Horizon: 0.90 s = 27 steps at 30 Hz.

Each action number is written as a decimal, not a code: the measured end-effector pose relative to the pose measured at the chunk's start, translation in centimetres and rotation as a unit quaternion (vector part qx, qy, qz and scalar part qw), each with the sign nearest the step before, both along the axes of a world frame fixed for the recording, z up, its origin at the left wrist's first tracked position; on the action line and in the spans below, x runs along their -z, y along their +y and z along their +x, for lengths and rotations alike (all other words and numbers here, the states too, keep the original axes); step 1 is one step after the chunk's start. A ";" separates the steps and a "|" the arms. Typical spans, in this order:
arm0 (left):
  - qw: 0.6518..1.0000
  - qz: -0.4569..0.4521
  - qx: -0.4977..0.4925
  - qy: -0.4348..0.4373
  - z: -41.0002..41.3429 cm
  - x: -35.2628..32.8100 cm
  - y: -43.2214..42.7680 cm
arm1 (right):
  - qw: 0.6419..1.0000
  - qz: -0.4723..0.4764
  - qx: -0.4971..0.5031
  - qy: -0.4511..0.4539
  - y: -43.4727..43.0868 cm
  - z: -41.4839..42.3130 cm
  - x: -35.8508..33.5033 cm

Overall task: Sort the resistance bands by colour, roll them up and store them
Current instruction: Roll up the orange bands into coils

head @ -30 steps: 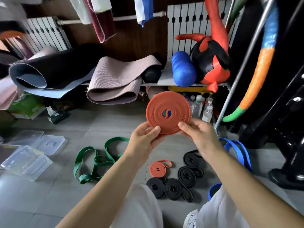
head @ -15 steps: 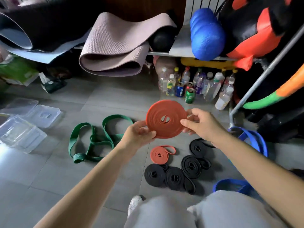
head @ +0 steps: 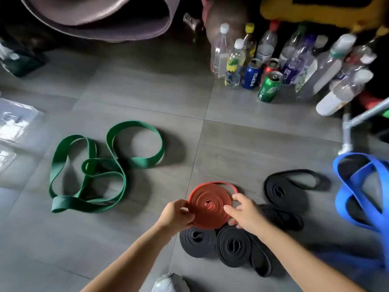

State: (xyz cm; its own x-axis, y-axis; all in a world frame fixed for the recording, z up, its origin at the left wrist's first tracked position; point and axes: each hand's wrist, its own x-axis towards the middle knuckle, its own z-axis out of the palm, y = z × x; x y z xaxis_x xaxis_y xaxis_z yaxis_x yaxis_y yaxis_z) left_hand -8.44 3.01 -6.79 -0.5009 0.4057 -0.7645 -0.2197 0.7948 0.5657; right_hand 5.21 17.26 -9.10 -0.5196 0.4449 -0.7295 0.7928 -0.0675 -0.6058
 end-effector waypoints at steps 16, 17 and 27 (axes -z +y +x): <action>0.932 -0.110 0.317 0.140 -5.5 6.4 4.2 | 0.993 0.089 -0.044 -0.070 0.6 -1.7 5.4; 0.923 -0.108 0.339 0.145 -5.8 6.2 4.5 | 0.991 0.106 -0.051 -0.061 1.2 -2.2 4.9; 0.891 -0.109 0.389 0.209 -6.9 6.0 9.1 | 0.994 0.079 -0.076 -0.012 2.5 -4.1 5.9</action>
